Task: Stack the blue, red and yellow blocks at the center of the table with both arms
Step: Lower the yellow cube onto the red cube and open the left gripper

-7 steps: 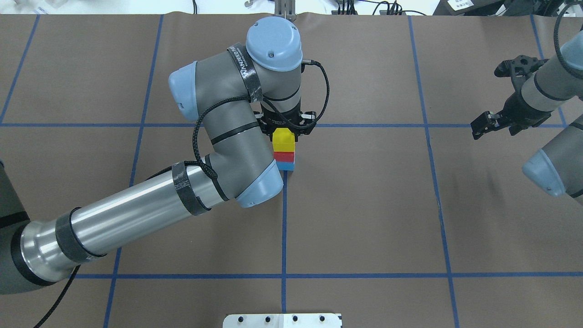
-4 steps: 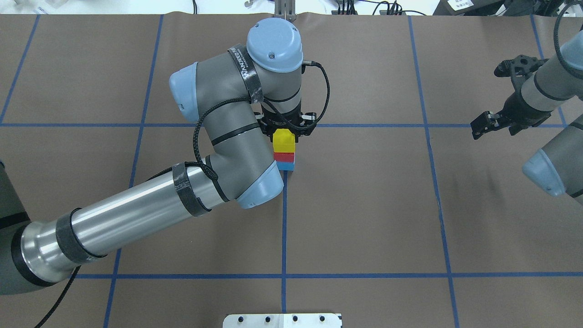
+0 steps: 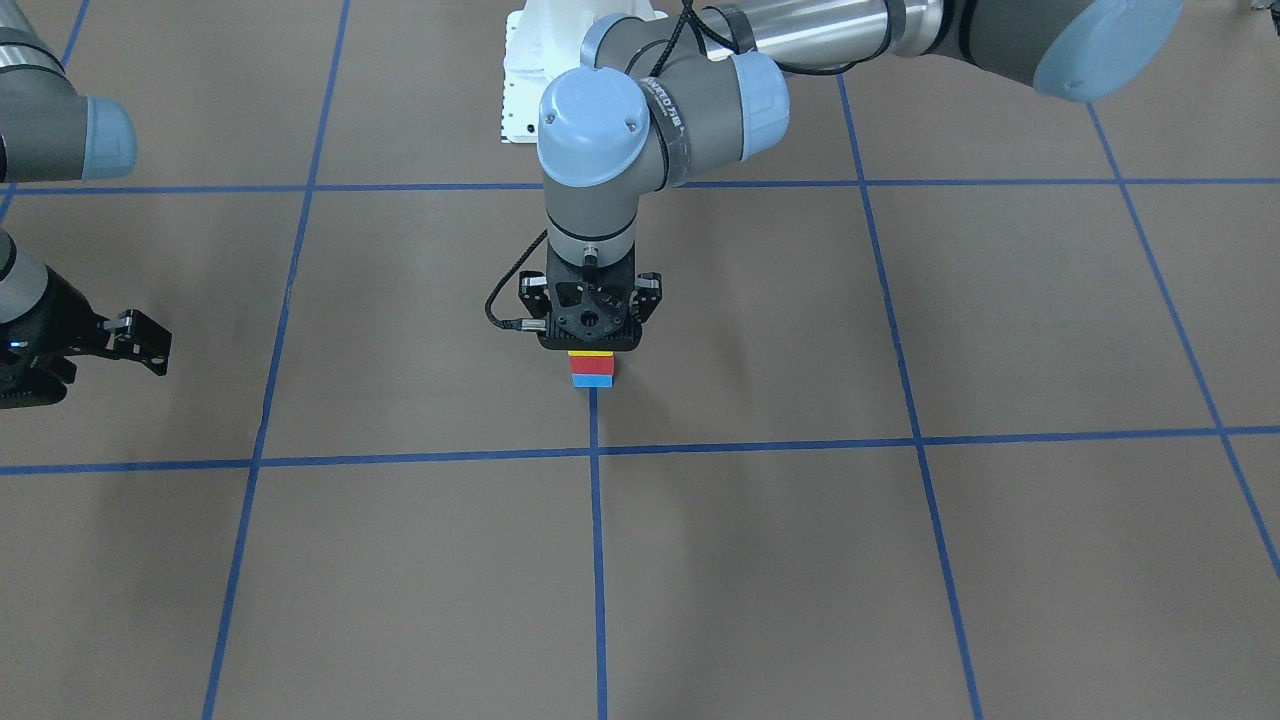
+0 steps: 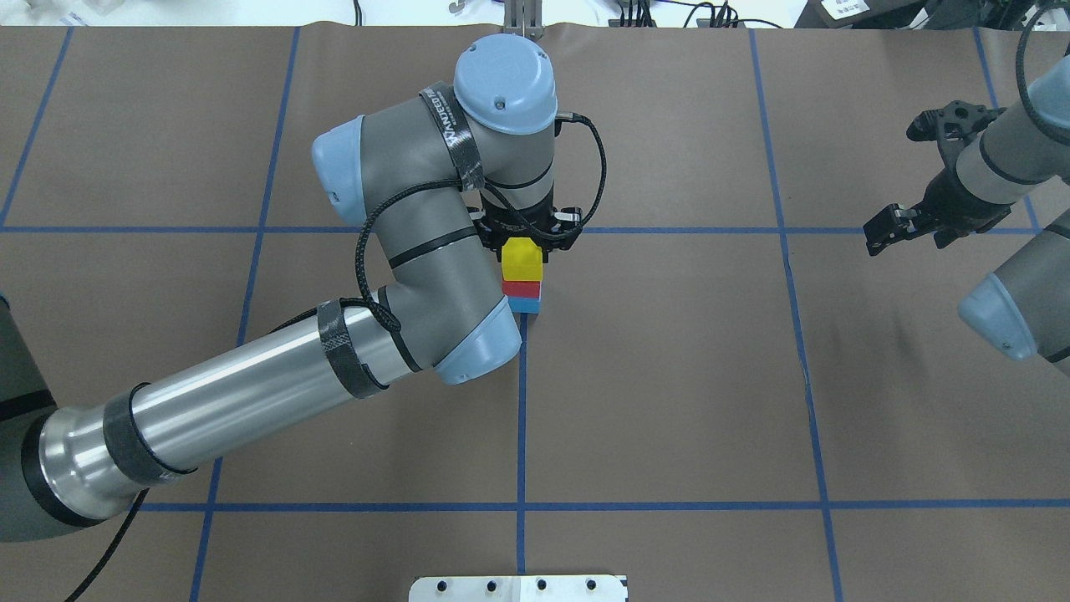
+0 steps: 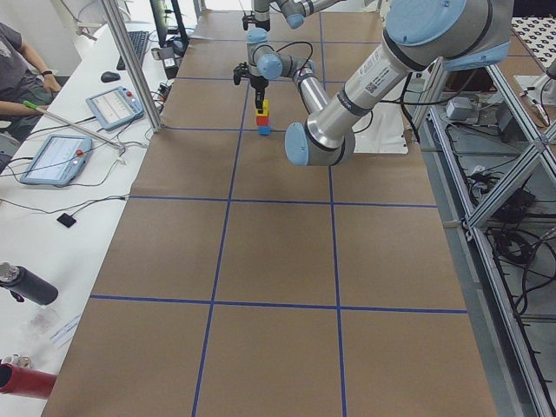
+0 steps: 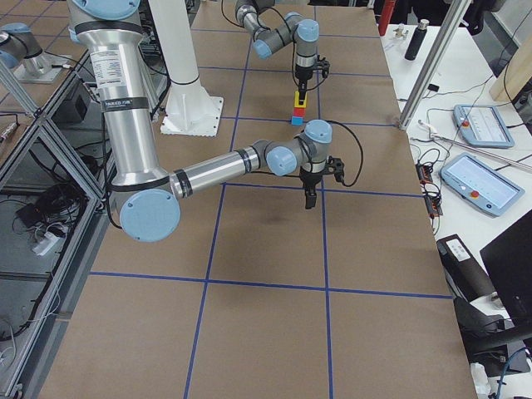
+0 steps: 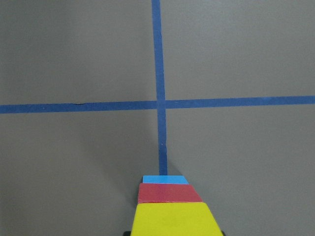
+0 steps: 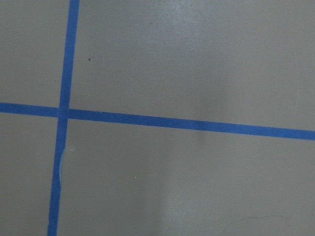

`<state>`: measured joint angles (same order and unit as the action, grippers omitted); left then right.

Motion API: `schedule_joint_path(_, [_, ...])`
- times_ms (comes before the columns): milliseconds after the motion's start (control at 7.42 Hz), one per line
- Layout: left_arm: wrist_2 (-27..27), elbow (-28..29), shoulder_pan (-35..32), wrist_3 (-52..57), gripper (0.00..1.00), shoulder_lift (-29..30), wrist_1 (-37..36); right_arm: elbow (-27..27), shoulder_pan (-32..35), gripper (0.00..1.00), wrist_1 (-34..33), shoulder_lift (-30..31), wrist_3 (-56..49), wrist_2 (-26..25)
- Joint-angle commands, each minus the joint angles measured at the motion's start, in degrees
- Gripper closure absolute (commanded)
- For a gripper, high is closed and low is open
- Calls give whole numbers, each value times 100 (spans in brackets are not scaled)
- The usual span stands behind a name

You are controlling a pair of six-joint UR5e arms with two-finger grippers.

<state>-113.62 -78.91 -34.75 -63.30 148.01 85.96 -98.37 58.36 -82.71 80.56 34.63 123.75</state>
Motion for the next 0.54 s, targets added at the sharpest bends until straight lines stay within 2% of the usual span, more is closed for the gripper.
schedule_joint_path(0, [7,7,38,-7,45,0,0,2,0,0,0,-5,0,0])
schedule_joint_path(135, [7,7,47,-15,26,0,-9,2,0,0,0,4,0,0])
schedule_joint_path(269, [7,-1,47,-24,1,9,-9,-7,0,0,0,-5,0,0])
schedule_joint_path(404, [7,-1,47,-24,1,18,-9,-7,0,0,0,-5,0,0])
